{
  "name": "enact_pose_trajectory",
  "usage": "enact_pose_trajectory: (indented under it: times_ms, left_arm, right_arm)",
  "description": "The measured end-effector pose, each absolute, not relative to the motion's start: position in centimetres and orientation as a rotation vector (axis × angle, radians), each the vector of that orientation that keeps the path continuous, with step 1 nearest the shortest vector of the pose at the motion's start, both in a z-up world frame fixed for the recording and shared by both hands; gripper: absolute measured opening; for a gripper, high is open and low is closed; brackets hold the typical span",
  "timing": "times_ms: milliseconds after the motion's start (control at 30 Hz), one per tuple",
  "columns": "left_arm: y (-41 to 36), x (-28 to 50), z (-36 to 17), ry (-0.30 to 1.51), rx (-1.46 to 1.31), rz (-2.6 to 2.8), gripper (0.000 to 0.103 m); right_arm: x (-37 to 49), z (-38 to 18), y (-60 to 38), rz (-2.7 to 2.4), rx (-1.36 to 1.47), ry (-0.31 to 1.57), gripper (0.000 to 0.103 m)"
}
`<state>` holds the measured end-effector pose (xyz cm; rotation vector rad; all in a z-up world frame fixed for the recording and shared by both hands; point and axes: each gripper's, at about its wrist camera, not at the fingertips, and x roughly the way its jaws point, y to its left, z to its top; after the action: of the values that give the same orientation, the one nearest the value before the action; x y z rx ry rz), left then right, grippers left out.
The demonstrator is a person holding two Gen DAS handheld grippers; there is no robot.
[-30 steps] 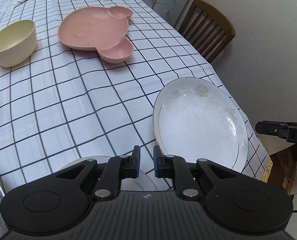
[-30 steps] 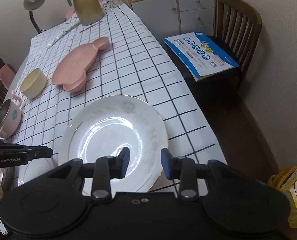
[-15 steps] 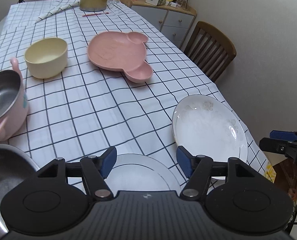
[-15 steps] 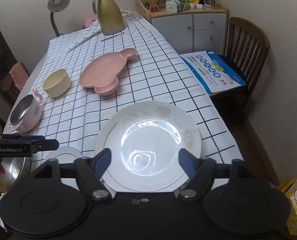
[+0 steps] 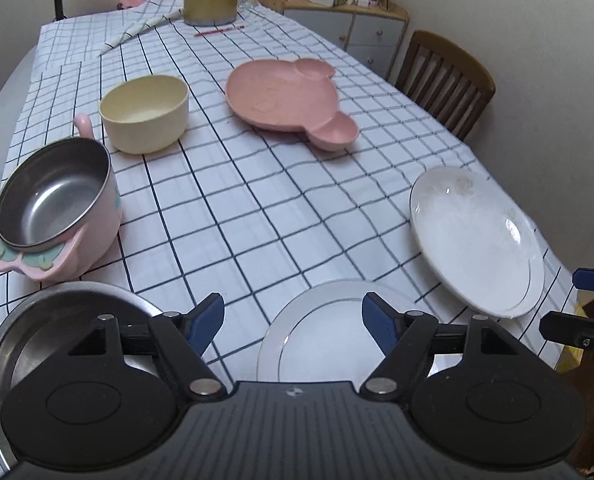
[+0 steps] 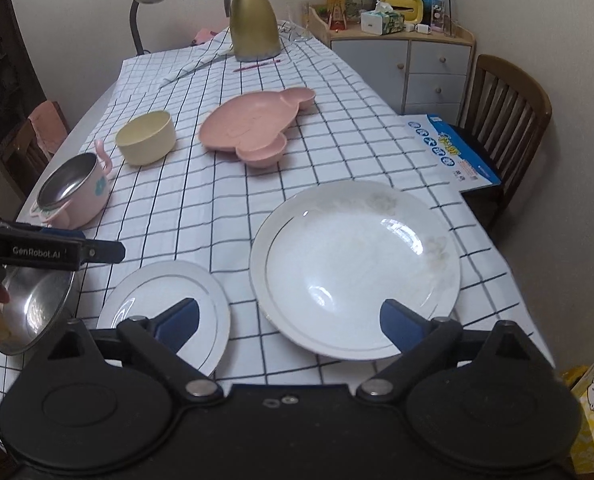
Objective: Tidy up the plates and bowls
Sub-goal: 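Close both grippers on the rim of the small gold-rimmed white plate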
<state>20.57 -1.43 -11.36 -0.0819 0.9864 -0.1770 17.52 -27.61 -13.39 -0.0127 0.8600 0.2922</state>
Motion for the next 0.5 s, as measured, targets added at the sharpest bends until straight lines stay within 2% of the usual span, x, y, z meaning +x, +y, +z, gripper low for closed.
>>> enact_pose_trajectory:
  times_ms: [233,500]
  left_arm:
    - [-1.5,21.6,-13.9,1.081,-0.049,-0.201,0.075]
    - [-2.1,22.9,-15.2,1.139,-0.006,-0.245,0.074]
  right_arm:
    - [17.2,-16.6,-25.3,0.282,0.014,0.928,0.088]
    - [17.8,-19.3,-24.0,0.294,0.078,1.019,0.071]
